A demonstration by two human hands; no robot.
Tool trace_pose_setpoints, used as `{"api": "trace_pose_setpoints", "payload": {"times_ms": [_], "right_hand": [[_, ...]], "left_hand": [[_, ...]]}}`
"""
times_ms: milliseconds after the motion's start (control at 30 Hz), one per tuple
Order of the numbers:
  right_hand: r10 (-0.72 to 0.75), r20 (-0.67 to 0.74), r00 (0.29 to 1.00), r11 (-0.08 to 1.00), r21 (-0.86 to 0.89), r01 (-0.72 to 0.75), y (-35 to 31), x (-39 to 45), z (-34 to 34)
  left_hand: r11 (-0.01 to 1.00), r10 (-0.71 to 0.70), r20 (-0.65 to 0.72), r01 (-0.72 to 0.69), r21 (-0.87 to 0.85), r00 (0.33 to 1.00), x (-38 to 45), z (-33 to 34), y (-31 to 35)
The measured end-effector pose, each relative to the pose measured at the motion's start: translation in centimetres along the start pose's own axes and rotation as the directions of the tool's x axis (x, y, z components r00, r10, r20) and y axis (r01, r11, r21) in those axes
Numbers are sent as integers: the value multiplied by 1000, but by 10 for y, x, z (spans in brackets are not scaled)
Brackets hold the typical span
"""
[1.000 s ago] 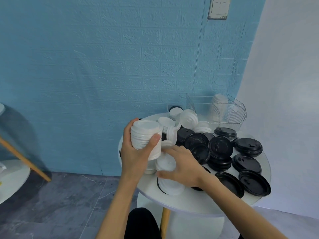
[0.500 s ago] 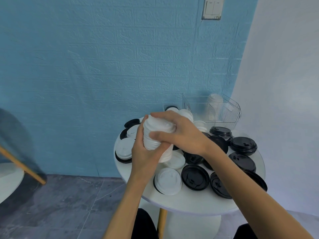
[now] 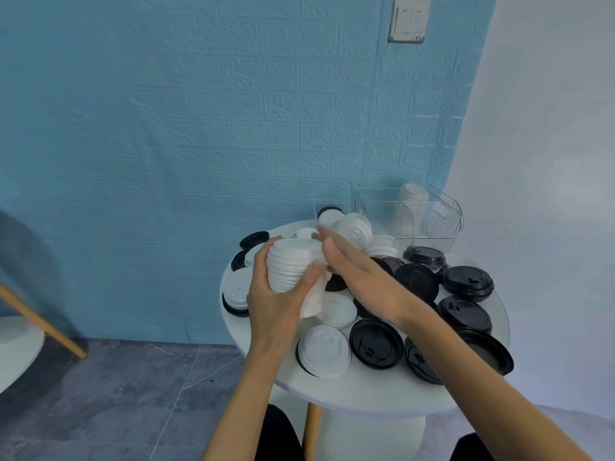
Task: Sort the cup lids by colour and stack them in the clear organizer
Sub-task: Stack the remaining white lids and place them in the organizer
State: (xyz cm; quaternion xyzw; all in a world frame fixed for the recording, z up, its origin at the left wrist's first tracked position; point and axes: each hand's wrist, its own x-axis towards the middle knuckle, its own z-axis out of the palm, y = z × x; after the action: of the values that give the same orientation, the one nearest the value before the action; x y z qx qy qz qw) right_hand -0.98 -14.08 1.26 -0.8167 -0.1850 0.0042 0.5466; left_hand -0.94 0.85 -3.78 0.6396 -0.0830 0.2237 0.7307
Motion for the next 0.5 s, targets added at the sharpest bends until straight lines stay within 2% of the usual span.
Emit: {"api": "trace_pose_setpoints", "payload": {"times_ms": [33, 100, 167, 233, 367, 500], "right_hand": [[-6, -57, 998, 1000, -28, 4, 11, -5, 1], [-6, -84, 996, 974, -228, -14, 32, -15, 3], [22, 5, 1000, 858, -513, -16, 50, -22, 7], [35, 104, 994, 718, -695, 47, 59, -27, 13], [74, 199, 977, 587, -801, 119, 67, -27, 24], [75, 195, 978, 605, -789, 111, 69, -26, 23]], "left_hand": [[1000, 4, -19, -4, 7, 1000, 2, -3, 0], [999, 13, -42, -11, 33, 999, 7, -7, -1], [999, 18, -45, -15, 52, 999, 8, -9, -2], [998, 19, -43, -17, 64, 999, 8, -10, -3], [998, 10, -30, -8, 69, 999, 6, -9, -5], [998, 12, -22, -10, 59, 1000, 6, -9, -5]]}}
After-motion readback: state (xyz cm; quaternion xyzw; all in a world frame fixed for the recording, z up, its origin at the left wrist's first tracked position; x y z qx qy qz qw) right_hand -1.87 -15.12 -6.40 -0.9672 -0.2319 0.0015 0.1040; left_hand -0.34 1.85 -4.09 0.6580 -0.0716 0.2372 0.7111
